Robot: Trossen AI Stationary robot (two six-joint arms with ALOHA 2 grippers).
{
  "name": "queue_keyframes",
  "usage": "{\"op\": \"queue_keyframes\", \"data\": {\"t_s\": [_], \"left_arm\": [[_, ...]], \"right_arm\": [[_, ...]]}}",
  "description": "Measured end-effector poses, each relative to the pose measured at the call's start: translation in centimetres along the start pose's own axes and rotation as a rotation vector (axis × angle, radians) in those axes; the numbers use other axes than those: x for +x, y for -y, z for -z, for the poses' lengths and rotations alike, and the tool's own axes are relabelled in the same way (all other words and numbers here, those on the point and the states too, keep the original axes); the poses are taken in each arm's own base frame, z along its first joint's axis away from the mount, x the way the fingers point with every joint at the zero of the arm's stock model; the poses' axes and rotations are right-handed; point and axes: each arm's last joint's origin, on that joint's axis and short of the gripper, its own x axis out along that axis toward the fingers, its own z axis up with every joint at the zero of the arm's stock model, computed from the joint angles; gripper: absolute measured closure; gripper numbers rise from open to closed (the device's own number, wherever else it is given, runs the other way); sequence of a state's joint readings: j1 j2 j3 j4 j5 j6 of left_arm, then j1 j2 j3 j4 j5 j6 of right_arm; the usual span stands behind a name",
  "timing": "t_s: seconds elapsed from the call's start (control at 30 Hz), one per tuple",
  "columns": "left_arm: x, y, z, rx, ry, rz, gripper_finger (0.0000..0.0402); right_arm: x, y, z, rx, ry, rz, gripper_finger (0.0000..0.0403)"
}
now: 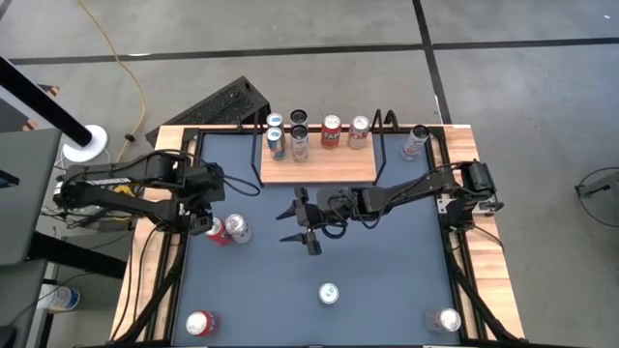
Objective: Place canned beverage on shelf
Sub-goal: Put the top orange soda can on the shelf aligned with the other orange soda can
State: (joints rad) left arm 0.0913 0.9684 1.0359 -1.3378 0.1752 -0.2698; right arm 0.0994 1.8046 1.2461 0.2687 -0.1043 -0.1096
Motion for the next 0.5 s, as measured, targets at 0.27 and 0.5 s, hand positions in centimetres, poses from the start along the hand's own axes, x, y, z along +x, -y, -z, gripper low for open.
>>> {"op": "queue_keyframes", "data": {"t_s": [0.27,0.5], "left_arm": [[0.9,0.1,-0.7,0.031,-0.065,-0.003,0.0097],[1.9,0.7,-1.2,0.068,-0.114,-0.023,0.0088]], "right_arm": [[0.0,0.1,0.0,-0.003,0.000,0.002,0.0132],[0.0,0.1,0.0,-0.003,0.000,0.003,0.0132]]}}
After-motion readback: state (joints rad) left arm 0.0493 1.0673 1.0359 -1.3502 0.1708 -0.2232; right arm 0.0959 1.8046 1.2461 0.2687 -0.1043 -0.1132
